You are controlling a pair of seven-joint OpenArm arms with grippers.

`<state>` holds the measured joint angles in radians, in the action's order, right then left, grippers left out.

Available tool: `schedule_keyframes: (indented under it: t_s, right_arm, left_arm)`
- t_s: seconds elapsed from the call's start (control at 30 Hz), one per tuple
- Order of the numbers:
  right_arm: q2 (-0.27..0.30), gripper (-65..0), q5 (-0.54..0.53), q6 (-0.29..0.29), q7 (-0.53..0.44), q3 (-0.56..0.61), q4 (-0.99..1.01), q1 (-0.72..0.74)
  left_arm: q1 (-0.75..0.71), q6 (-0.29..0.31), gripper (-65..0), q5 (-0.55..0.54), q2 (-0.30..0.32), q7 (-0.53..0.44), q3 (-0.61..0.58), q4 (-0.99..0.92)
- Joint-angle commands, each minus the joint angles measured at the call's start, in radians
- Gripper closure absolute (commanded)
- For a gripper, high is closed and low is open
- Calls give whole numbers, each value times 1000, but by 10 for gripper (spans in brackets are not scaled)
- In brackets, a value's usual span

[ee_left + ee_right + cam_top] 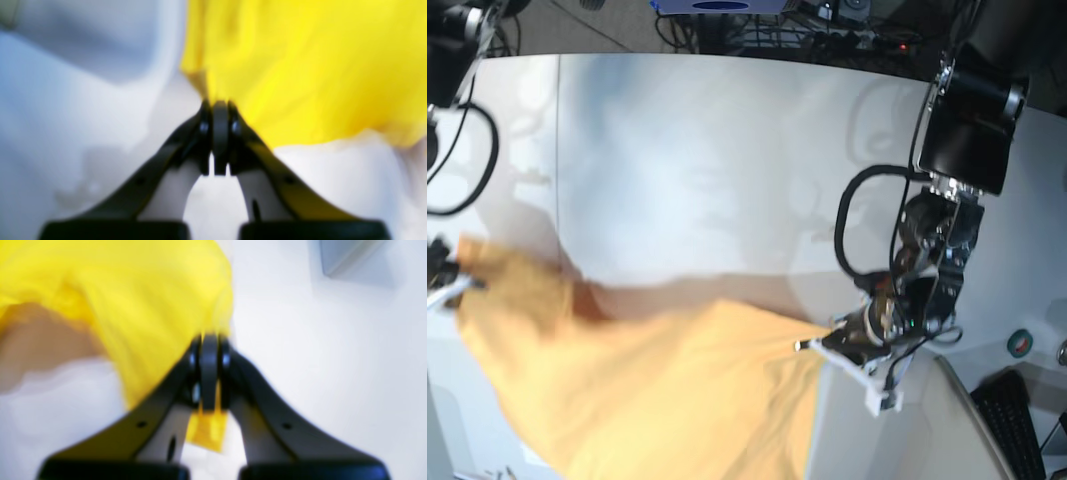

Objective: Layout the t-shirt on the table in an organized manner, then fold the t-shirt properly
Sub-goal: 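Lift the shirt with both grippers and lay it flat across the table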

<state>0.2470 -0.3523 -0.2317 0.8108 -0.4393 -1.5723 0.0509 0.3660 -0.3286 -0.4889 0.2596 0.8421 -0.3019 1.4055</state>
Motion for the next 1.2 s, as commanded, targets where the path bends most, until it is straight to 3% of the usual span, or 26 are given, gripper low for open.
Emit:
schedule_keyframes:
  t_s: [0.0,0.1,0.3,0.4,0.7,1.03,1.17]
  right_arm:
    - [1,0,-20,-10,-26,-5,0,-12]
    - [-16,0,-20,-10,-28,-8,57,-73]
    - [-7,0,-20,-10,-28,-10,120,-142]
    - [-7,0,-20,-10,-21,-10,117,-174]
    - [-11,0,-20,-10,-21,-10,115,-299]
    - [-8,0,-20,-8,-20,-10,122,-336]
    - [-8,0,-20,-8,23,-10,123,-336]
  left_arm:
    - [-45,6,0,16,-1,-5,-1,5]
    - [-149,6,0,83,-1,-28,7,-13]
    - [-273,10,0,85,5,-25,154,39]
    - [-338,10,0,85,40,-25,152,94]
    - [-523,10,0,89,56,-28,162,159]
    - [-552,10,0,86,73,-27,162,160]
    - [-560,9,0,86,73,-27,172,159]
